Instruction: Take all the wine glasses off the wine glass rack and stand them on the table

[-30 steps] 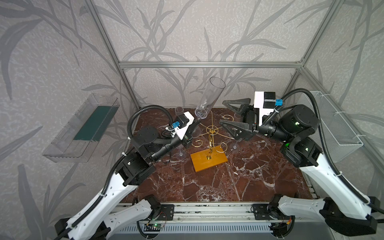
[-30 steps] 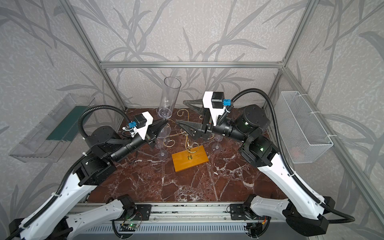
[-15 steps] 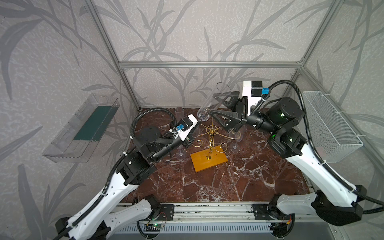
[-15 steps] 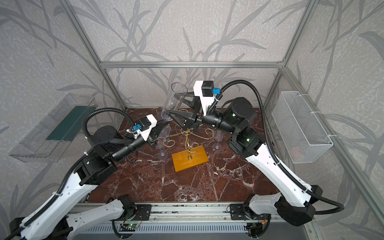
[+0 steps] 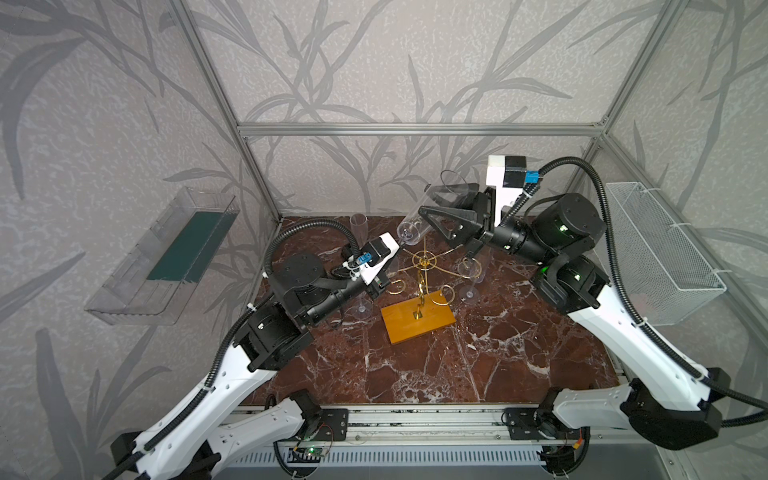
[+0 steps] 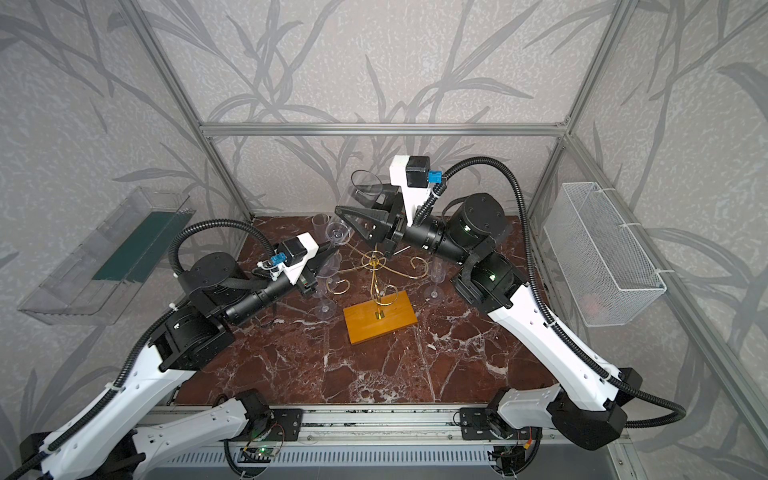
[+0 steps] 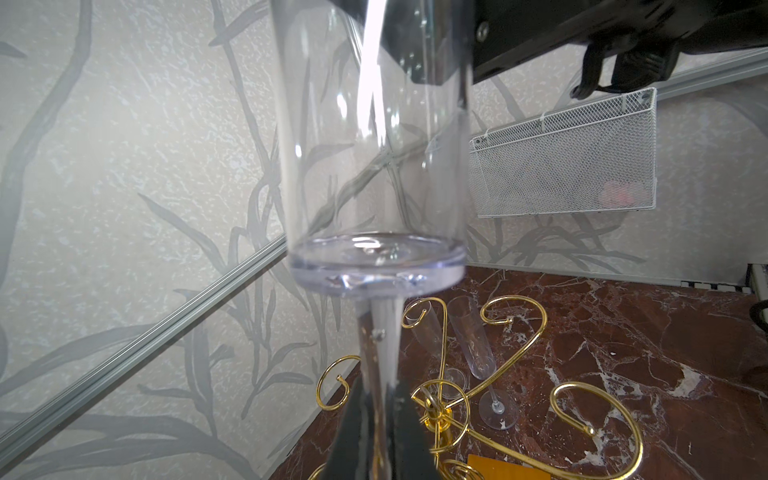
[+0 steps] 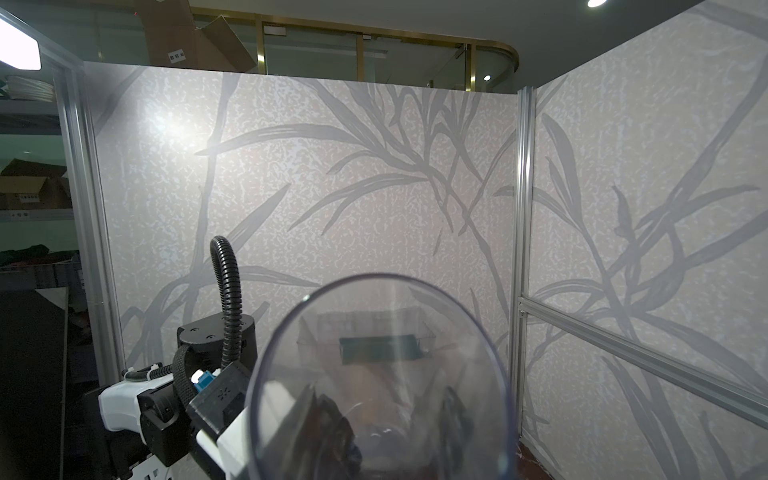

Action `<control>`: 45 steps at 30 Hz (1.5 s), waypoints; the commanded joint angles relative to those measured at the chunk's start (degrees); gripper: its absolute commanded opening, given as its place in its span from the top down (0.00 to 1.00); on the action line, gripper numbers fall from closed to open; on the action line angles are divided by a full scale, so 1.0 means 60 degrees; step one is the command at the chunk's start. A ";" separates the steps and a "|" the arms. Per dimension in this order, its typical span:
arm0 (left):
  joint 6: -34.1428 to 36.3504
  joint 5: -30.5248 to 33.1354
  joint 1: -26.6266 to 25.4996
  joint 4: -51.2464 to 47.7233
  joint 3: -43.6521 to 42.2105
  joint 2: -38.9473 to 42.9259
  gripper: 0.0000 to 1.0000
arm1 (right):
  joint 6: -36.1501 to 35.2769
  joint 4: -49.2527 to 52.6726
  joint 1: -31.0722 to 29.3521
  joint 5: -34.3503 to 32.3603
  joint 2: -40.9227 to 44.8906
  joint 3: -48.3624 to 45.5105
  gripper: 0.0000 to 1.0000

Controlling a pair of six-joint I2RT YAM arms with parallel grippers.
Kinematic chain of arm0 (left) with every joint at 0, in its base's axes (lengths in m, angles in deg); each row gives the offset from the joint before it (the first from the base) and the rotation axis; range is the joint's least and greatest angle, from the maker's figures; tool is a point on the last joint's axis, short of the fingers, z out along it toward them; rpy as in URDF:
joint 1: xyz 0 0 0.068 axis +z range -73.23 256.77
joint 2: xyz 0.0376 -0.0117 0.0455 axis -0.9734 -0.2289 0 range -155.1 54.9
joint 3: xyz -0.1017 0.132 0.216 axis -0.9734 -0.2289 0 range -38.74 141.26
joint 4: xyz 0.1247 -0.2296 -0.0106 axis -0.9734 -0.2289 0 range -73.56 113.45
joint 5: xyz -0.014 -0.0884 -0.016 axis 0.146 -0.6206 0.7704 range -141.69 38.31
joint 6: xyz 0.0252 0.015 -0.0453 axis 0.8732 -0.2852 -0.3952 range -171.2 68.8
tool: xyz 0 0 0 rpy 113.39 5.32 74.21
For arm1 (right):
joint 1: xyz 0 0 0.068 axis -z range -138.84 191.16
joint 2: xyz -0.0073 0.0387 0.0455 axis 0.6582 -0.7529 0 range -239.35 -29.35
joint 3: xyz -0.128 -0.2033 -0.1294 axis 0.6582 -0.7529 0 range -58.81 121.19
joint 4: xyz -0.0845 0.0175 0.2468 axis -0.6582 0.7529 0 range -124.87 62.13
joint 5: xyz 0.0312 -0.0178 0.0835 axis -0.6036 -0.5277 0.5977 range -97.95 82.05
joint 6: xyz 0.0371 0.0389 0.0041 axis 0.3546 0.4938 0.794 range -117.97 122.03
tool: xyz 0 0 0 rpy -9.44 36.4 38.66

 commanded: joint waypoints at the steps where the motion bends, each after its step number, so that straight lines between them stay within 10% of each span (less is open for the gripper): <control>1: 0.0283 0.0004 -0.0046 0.0084 -0.0022 -0.0015 1.00 | 0.0065 -0.0513 -0.0007 0.0056 0.0028 0.0003 0.68; 11: 0.0084 0.0224 -0.0090 0.0170 -0.0278 0.0399 0.40 | -0.0968 -0.0516 0.0027 -0.0228 0.0209 -0.0173 0.70; 23: -0.0203 0.0588 -0.0103 0.0101 -0.0762 0.1097 0.36 | -0.3841 -0.0195 0.0393 -0.0791 0.0115 0.0361 0.70; 45: -0.0248 0.0904 -0.0104 -0.0116 -0.1016 0.1287 0.36 | -1.0018 0.0694 0.0918 -0.5500 0.1967 -0.1793 0.72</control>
